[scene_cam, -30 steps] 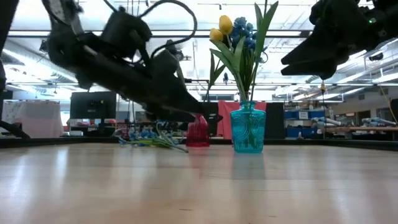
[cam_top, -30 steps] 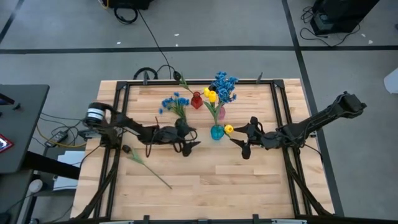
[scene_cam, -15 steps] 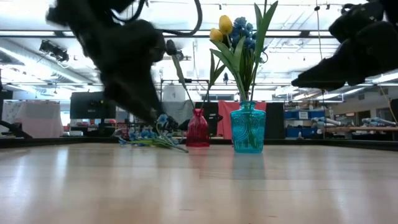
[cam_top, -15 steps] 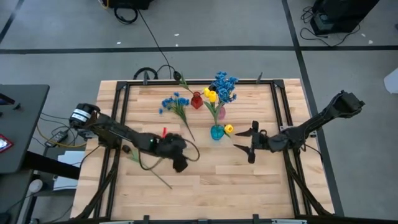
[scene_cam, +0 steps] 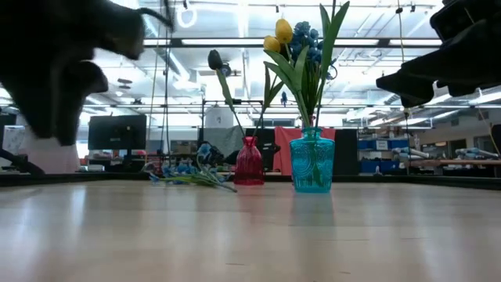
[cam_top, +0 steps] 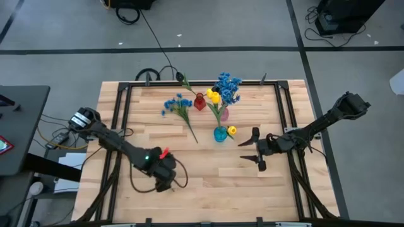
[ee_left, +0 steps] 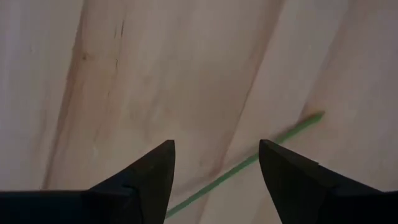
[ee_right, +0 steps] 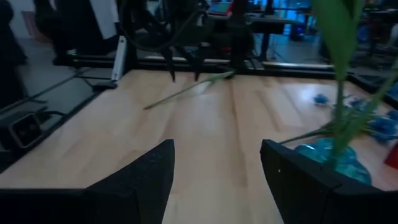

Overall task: Sort flowers into vase by color
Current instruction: Put the black flower into the red vase

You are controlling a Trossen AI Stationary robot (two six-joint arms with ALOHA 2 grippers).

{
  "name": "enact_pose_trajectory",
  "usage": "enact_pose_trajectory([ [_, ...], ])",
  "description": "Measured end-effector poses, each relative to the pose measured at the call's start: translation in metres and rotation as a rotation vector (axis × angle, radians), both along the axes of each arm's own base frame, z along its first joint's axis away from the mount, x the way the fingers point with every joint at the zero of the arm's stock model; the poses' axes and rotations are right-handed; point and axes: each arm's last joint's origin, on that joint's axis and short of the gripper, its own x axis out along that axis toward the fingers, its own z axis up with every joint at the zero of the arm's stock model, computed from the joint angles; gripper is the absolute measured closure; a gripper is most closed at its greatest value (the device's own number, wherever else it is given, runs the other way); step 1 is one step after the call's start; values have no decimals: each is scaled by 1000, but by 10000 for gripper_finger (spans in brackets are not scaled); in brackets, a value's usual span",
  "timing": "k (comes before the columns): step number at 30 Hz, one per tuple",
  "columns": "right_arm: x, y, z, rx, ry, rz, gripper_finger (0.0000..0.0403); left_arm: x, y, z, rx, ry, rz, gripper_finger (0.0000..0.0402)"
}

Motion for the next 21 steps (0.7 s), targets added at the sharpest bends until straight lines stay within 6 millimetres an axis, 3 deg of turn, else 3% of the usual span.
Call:
enact_pose_trajectory([
  [10,-2,5,-1,7,11,60,154,-26,-15,-19,96,79,-347,165],
  [15,-2,4,-1,3,8,36,154,-39,-10,-34,110,159,-388,172],
  [21,-2,4,-1,5,6,28,154,-50,-5,-46,135,214,-407,210],
])
